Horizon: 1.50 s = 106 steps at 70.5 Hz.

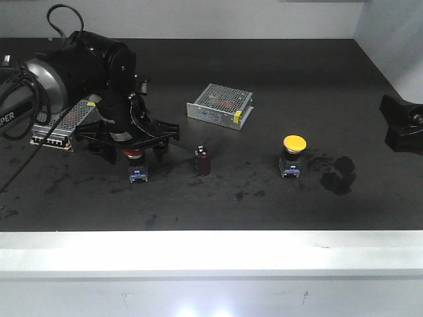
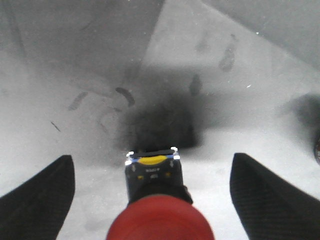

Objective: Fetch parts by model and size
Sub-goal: 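Close the left gripper on the red-capped switch's blue base, then lift the red-capped switch with the left gripper and retract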

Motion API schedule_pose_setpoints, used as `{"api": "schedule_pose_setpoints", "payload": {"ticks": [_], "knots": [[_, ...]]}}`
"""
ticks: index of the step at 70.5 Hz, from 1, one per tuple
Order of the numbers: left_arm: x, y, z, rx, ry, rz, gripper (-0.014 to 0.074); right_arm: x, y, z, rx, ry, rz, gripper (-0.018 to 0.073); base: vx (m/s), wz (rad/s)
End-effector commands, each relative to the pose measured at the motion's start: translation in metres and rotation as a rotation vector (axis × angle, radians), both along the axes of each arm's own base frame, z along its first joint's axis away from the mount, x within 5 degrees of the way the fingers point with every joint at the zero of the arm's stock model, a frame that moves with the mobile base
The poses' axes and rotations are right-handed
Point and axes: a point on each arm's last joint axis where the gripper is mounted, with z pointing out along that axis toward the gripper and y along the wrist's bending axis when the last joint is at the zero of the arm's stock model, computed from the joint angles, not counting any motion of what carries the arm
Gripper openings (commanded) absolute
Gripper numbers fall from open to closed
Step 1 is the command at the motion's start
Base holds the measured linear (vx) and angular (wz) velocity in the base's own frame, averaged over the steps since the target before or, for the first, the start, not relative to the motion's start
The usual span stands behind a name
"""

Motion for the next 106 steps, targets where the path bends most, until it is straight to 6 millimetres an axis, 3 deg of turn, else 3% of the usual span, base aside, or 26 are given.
{"api": "schedule_pose_setpoints", "payload": {"ticks": [1, 18, 43, 51, 61, 78, 94, 106], "knots": [[-0.007, -0.001, 0.026, -0.05, -0.054, 0.003, 0.0585, 0.0, 0.002, 0.019, -0.001, -0.105, 0.026, 0.0593, 0.0, 0.0], [-0.003, -0.004, 0.015, -0.047, -0.03, 0.003, 0.0585, 0.0, 0.002, 0.018, -0.002, -0.103, 0.025, 0.0593, 0.0, 0.0], [-0.002, -0.002, 0.015, -0.025, -0.044, 0.001, 0.0563, 0.0, 0.002, 0.018, -0.002, -0.103, 0.025, 0.0593, 0.0, 0.0], [0.0, -0.003, 0.016, -0.033, -0.063, -0.001, 0.0496, 0.0, 0.002, 0.018, -0.002, -0.103, 0.025, 0.0593, 0.0, 0.0], [0.001, -0.003, 0.016, -0.038, -0.073, -0.002, 0.0351, 0.0, 0.002, 0.018, -0.002, -0.103, 0.025, 0.0593, 0.0, 0.0], [0.0, -0.003, 0.016, -0.032, -0.066, -0.011, -0.0005, 0.0, 0.002, 0.018, -0.002, -0.103, 0.025, 0.0593, 0.0, 0.0], [-0.003, 0.0, 0.029, -0.021, -0.118, -0.065, -0.0008, 0.0, 0.002, 0.018, -0.002, -0.102, 0.025, 0.0592, 0.0, 0.0], [-0.011, 0.01, 0.064, 0.009, -0.258, -0.08, -0.0008, 0.0, 0.002, 0.018, -0.002, -0.097, 0.023, 0.0591, 0.0, 0.0]]}}
